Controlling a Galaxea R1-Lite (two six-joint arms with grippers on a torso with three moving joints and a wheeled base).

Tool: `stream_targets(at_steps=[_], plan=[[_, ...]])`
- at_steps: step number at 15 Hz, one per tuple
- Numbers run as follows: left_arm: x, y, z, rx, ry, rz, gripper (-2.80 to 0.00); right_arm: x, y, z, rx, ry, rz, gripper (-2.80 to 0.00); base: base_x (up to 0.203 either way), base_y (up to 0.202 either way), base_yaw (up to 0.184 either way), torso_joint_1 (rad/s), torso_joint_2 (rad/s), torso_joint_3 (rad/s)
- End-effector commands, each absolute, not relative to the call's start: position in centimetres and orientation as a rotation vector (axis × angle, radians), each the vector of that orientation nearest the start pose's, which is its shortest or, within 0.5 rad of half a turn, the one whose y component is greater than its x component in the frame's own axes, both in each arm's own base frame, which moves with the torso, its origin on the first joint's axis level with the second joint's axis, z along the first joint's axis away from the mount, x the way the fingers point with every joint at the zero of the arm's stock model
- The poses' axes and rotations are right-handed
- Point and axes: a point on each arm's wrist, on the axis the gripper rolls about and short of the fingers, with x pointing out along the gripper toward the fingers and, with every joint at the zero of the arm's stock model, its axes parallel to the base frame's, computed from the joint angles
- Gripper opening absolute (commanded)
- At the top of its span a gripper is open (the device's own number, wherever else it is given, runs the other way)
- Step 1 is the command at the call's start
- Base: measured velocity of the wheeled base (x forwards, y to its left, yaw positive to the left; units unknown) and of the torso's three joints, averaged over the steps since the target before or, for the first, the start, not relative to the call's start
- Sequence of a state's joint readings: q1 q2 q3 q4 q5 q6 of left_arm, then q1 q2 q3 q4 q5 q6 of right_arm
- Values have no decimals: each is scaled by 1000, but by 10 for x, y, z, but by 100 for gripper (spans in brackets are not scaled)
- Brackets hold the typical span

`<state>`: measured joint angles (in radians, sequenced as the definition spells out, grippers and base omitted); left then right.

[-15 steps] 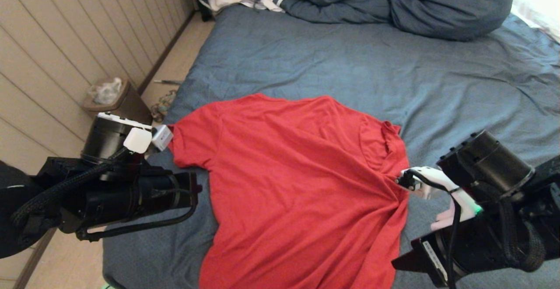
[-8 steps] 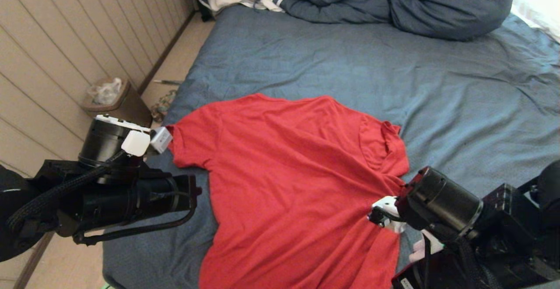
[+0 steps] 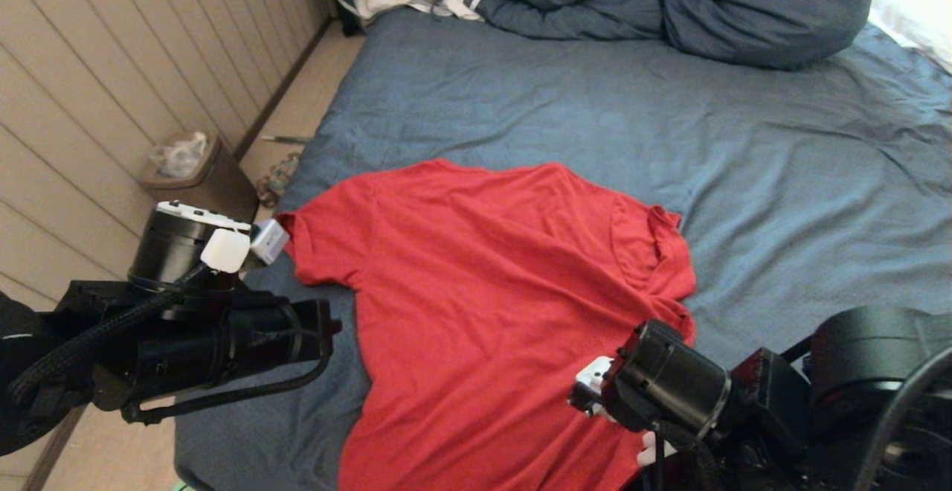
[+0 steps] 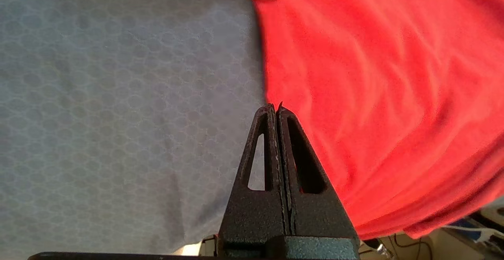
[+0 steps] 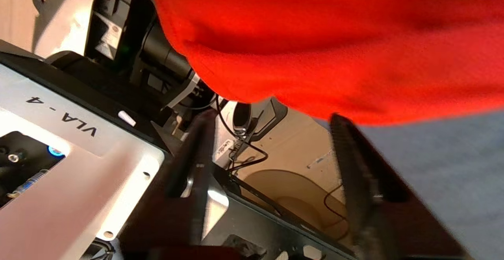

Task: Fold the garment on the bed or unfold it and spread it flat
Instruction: Unford the red T-shirt

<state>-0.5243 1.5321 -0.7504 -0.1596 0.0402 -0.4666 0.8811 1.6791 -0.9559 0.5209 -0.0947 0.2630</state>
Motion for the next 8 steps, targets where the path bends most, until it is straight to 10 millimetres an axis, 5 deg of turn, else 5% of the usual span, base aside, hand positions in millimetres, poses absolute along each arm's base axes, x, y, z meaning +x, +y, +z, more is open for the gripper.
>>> stream_targets(at_steps=[1, 8], plan=[[215, -123, 170, -273, 698, -316, -280, 165, 199, 129, -402, 1234, 510, 0, 0, 0, 0, 0, 0, 0], [212, -122, 169, -275, 691, -318, -280, 178, 210, 113, -454, 1245, 434, 0, 0, 0, 0, 0, 0, 0]])
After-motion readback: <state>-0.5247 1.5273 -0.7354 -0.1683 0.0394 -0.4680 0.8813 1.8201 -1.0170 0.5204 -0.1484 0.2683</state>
